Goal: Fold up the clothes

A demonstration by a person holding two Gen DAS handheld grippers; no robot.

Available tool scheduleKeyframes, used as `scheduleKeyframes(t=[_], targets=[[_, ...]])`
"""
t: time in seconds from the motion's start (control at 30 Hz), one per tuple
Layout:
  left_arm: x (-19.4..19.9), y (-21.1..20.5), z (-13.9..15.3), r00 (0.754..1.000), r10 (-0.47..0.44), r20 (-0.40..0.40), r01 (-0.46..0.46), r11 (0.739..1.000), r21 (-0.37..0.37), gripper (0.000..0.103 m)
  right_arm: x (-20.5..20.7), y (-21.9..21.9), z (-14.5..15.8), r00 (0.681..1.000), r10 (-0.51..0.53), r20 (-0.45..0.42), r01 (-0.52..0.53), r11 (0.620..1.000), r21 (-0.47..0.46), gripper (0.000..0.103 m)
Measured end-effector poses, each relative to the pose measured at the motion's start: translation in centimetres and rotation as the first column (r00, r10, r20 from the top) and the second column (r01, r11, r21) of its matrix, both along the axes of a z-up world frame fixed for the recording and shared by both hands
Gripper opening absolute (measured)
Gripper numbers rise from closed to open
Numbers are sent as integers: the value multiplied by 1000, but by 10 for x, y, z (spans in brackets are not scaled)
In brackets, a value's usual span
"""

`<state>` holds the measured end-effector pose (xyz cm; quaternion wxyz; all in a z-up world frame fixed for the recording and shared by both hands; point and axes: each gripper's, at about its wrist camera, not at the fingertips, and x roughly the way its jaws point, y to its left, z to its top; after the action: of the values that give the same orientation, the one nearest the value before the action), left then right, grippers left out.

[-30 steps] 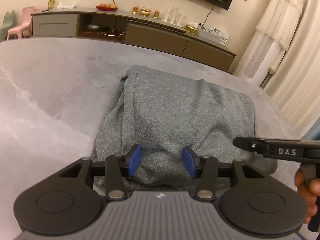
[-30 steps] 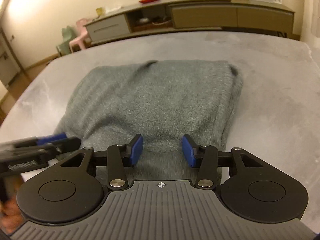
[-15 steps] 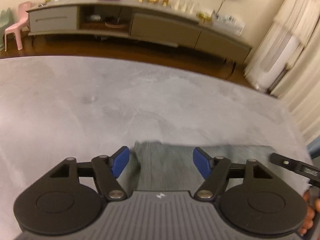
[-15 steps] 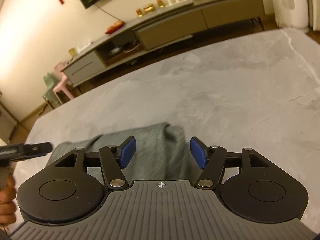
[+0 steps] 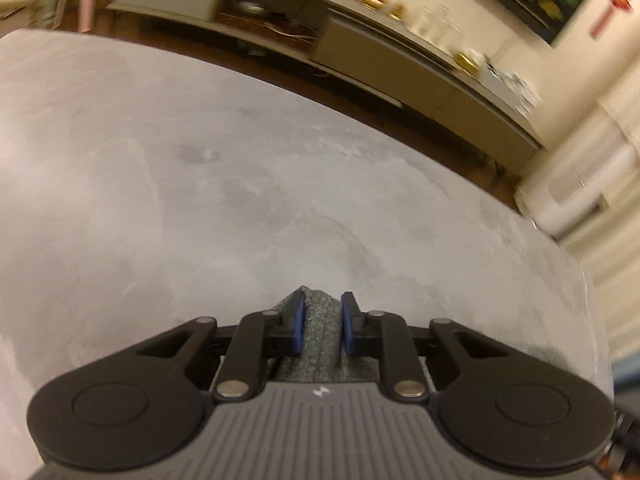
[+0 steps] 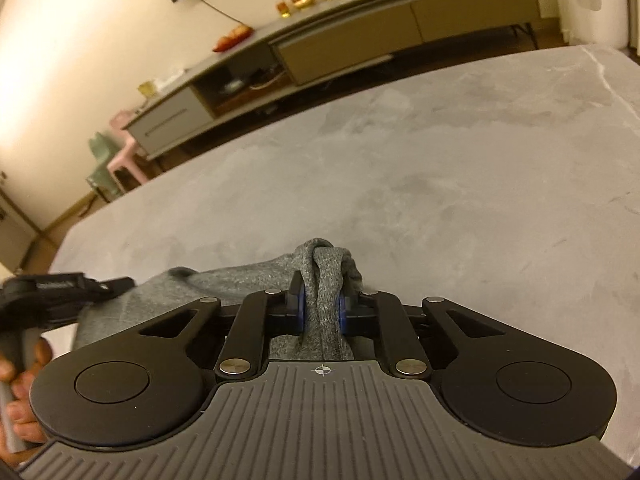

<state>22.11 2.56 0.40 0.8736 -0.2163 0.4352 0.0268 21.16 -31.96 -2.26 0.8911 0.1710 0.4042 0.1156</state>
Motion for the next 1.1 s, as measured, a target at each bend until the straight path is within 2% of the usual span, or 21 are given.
scheduleKeyframes(t=[0.03,0.1,0.13,0.2,0.23,0.27,0.3,0.37,0.43,0.5,0.57,0.6,0.67,0.7,0.73,0.8,0.83,0.87,0.93,1.0,1.1], targets=[[2,6,2,1000,22,-4,-22,1000,6,8,-1,0,1,1000,-14,1,14,1000,-6,10],[-2,15,8,1000,8,-7,-8,1000,5,7,-4,-3,4,999,-37,12,37,999,-3,11],[-8,16,15,1000,-13,7,13,1000,21,10,-7,-6,6,999,-45,21,45,999,5,18],[-27,13,37,995,-73,69,68,994,80,24,-16,-14,20,998,-51,35,51,999,3,33],[-43,8,48,988,-108,110,98,990,99,30,-22,-18,28,997,-59,50,59,998,-4,36],[-59,2,55,978,-151,141,138,985,101,44,-30,-24,41,994,-75,80,76,997,-12,37],[-76,-5,60,966,-200,165,185,978,99,54,-40,-28,53,993,-68,99,69,998,-7,39],[-107,-20,66,936,-291,199,276,956,100,54,-59,-31,72,992,-23,122,21,1000,12,43],[-122,-34,56,927,-334,173,318,941,117,54,-78,-25,79,992,62,114,-65,998,26,50],[-126,-43,35,935,-342,96,329,936,129,54,-89,-13,66,991,117,71,-120,992,29,55],[-125,-47,13,946,-323,15,318,937,144,57,-93,5,37,990,140,-21,-141,990,-9,55],[-126,-46,6,952,-306,11,301,941,155,62,-95,9,28,991,131,-39,-133,990,-57,53],[-132,-42,8,961,-277,22,270,950,155,63,-100,17,11,992,108,-70,-118,982,-149,57],[-137,-42,13,961,-275,35,266,950,160,59,-106,16,18,994,101,-46,-107,982,-154,56],[-143,-42,18,957,-286,60,272,947,170,59,-113,14,26,995,94,-21,-97,983,-159,53],[-156,-43,27,946,-306,108,283,940,190,61,-131,14,43,991,128,41,-121,982,-145,53],[-158,-45,26,943,-316,104,290,934,209,62,-138,15,48,987,148,58,-140,981,-132,53],[-155,-47,18,944,-323,70,301,928,219,62,-140,18,45,986,160,47,-153,980,-126,53],[-148,-47,3,946,-323,15,313,927,206,72,-136,29,29,986,168,-16,-168,972,-166,60],[-152,-43,3,955,-297,26,287,940,185,74,-131,30,17,989,143,-42,-149,969,-199,69],[-167,-46,14,952,-301,50,284,934,216,76,-144,27,35,995,99,8,-95,976,-197,69]])
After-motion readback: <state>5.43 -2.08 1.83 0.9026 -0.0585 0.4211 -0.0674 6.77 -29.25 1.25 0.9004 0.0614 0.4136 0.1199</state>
